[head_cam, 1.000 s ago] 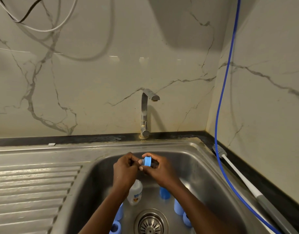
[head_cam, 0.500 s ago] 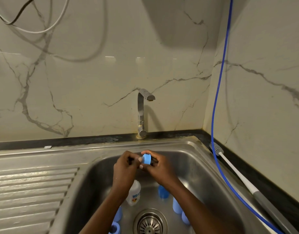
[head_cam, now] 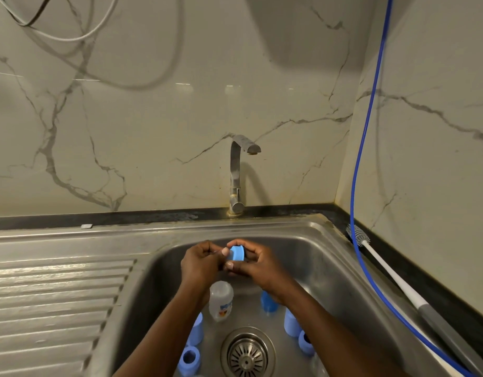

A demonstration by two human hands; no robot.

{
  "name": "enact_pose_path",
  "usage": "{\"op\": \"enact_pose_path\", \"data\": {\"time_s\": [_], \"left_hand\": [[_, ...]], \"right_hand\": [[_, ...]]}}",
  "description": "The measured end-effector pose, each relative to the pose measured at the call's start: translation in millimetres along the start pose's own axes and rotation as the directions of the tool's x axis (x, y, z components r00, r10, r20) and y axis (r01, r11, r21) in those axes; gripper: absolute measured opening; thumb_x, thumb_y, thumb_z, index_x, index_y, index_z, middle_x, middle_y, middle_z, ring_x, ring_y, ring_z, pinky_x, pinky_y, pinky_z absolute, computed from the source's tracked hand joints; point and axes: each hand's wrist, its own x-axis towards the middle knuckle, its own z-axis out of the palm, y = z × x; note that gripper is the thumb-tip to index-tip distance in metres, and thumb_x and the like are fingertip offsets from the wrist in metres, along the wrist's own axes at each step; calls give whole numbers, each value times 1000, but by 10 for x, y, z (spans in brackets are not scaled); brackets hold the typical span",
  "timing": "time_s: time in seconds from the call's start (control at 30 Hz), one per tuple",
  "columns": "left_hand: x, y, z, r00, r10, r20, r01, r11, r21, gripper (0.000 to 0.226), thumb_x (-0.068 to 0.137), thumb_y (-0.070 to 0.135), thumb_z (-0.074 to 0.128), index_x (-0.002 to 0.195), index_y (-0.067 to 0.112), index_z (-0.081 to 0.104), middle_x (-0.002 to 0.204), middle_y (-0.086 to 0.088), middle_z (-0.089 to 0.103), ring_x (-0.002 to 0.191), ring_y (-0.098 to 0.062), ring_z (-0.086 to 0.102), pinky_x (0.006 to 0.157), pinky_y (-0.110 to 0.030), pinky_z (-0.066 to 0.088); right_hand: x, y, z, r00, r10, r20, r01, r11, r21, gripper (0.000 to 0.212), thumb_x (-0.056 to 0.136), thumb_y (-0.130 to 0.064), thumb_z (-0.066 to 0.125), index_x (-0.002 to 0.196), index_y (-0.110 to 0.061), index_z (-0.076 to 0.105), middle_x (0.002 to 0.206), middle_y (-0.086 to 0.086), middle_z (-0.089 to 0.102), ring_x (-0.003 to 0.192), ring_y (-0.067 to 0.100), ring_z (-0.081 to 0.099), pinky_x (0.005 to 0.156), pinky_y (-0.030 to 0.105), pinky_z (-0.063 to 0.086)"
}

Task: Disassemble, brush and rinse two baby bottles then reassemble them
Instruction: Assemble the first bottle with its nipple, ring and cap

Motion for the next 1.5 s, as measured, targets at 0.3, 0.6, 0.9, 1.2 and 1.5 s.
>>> {"op": "enact_pose_path", "data": {"time_s": [0.3, 0.6, 0.9, 1.2, 1.5], "left_hand": [[29, 48, -160, 991, -2, 133, 15, 995, -97, 10, 97, 4, 53, 90, 1, 61, 81, -14, 68, 70, -20, 67, 62, -26, 56], [-27, 17, -38, 951, 174, 257, -169, 985, -40, 17, 90, 12, 65, 107, 11, 68, 94, -10, 75, 89, -24, 73, 82, -37, 59], [-13, 22, -133, 959, 47, 279, 18, 974, -227, 17, 94, 10, 56, 105, 5, 68, 97, -15, 72, 88, -25, 70, 78, -32, 58], [-69, 56, -34, 906, -70, 417, 258, 874, -412, 32, 92, 22, 59, 116, 2, 63, 103, -18, 72, 91, -30, 64, 80, -41, 60], [-32, 26, -40, 939, -40, 343, 180, 904, -387, 25, 92, 20, 60, 103, -3, 63, 97, -20, 71, 86, -26, 71, 73, -33, 60]], "right_hand": [[-22, -76, -68, 995, 22, 101, -33, 994, 105, 35, 85, -4, 70, 118, -14, 63, 117, 13, 66, 106, 28, 67, 88, 39, 58], [-60, 38, -218, 998, -21, -58, 15, 995, -94, 51, 74, -27, 80, 121, -37, 62, 120, -8, 65, 115, 11, 60, 98, 37, 52], [-74, 41, -264, 996, 91, -21, -90, 995, 43, 50, 85, -17, 74, 130, -26, 56, 125, 4, 61, 107, 19, 66, 95, 37, 55], [-74, -75, 12, 986, -108, -130, 60, 943, -327, 44, 79, -35, 78, 112, -33, 48, 101, -6, 67, 92, 6, 66, 72, 21, 56], [-59, -36, 77, 974, -158, -163, 64, 881, -468, 53, 95, -35, 59, 144, -31, 41, 131, -5, 56, 120, 10, 53, 94, 24, 50]]}}
